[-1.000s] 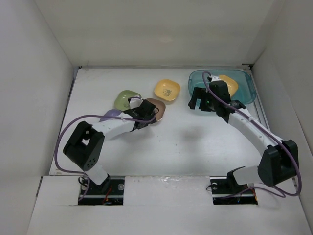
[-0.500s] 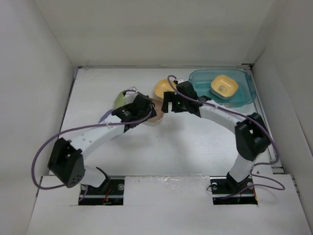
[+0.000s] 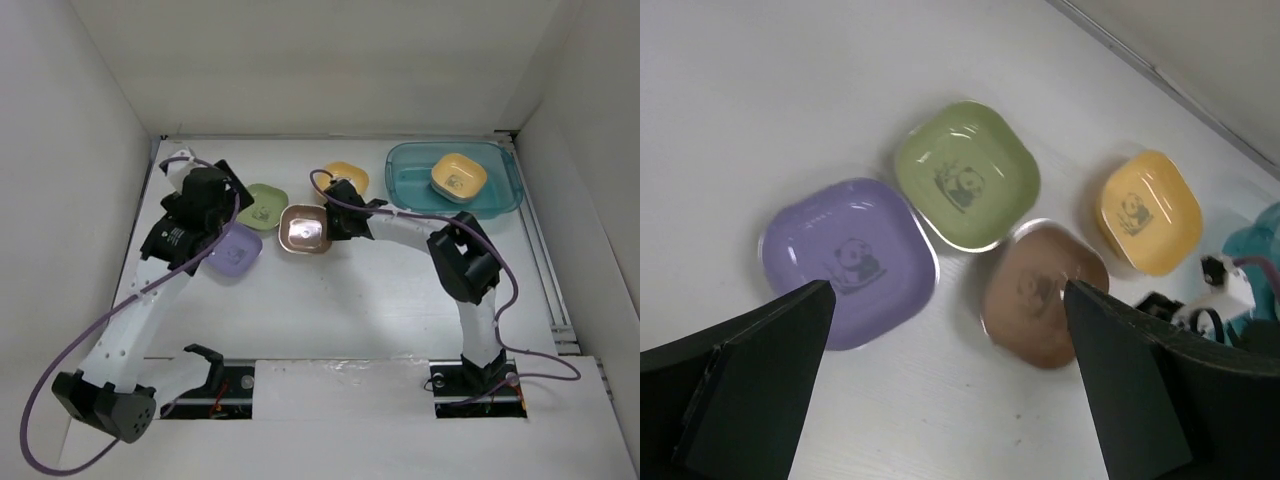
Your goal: Place the plates into the plastic bin on the countertop
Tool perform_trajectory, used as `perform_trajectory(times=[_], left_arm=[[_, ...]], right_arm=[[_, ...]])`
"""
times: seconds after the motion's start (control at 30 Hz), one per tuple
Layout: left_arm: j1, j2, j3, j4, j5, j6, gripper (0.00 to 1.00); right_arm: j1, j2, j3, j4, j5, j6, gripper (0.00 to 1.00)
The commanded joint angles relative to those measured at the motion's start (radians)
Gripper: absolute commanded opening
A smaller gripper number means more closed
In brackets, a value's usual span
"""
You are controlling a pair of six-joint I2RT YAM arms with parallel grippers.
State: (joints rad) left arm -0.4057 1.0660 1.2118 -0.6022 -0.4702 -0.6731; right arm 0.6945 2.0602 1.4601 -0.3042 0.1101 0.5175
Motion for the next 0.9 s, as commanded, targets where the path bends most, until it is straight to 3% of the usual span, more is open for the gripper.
perform_trajectory(times=[0.0,0.07,0.13,0.23,0.4,0.53,0.63,0.8,0.87], left_arm=[[0.140,-0.047,-0.049,0.005,0.083,0.108,1.00],[0.215,-0.060,-0.070,0.015,0.151,0.135,1.00],[0.225,-0.060,-0.086,0.027,0.151,0.148,1.00],[0.225,-0.051,-0.106,0.051,0.188,0.161,1.00],[0.225,-0.041,-0.150,0.117,0.258,0.191,1.00],[0.225,-0.060,-0.179,0.153,0.312,0.214,1.00],[0.225,-0.072,-0.202,0.197,0.396,0.236,1.00],[0.225,-0.072,-0.213,0.229,0.495,0.250,1.00],[0.225,-0.072,-0.213,0.229,0.495,0.260,1.00]], right_arm=[[0.017,-0.044,-0.055,-0.024,0.048,0.027,0.17],[0.017,-0.095,-0.092,-0.015,0.074,0.027,0.11],[0.028,-0.155,-0.136,-0.015,0.085,0.038,0.11],[0.037,-0.212,-0.145,-0.055,0.129,0.047,0.00],[0.019,-0.368,-0.129,-0.119,0.163,0.035,0.00],[-0.105,-0.440,-0.067,-0.165,0.177,-0.008,0.00],[-0.275,-0.436,-0.011,-0.191,0.177,-0.030,0.00],[-0.599,-0.390,-0.001,-0.159,0.036,-0.028,0.00],[-0.665,-0.358,-0.001,-0.128,-0.019,-0.019,0.00]])
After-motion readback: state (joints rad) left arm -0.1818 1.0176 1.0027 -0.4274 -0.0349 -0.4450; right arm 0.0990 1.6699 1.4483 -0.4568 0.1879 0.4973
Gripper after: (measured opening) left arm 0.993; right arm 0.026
